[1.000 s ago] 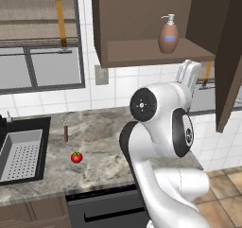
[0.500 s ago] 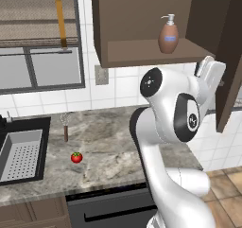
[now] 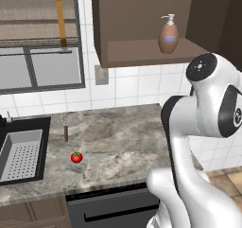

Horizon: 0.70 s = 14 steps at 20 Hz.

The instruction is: Open the cabinet. Pick the soap dispenser and place it next to the sink. Then close the cabinet.

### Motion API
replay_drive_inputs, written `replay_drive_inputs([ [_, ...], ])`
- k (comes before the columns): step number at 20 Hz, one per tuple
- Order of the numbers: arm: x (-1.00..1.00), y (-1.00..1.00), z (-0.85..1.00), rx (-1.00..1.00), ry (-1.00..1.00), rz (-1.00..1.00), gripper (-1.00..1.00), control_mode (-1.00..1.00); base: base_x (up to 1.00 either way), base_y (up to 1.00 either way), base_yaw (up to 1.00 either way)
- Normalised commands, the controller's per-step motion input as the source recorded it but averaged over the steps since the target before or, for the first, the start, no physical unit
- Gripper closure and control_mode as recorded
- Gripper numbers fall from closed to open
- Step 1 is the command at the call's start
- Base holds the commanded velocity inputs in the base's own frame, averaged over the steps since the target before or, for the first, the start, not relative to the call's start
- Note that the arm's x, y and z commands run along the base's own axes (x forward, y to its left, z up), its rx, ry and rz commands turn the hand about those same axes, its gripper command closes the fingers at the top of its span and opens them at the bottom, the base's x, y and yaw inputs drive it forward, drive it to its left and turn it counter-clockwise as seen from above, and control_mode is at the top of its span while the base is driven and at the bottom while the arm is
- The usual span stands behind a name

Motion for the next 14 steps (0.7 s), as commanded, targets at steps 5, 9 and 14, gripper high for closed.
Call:
replay_drive_inputs([
  [5,-0.33,-0.77,0.0,0.15,-0.02,-0.03,-1.0,-1.0,0.0,0.0,0.0],
  [9,-0.2,-0.67,0.0,0.12,0.0,0.0,-1.0,-1.0,0.0,0.0,0.0],
  [14,-0.03,-0.11,0.0,0.01,0.0,0.0,-1.0,-1.0,0.0,0.0,0.0],
])
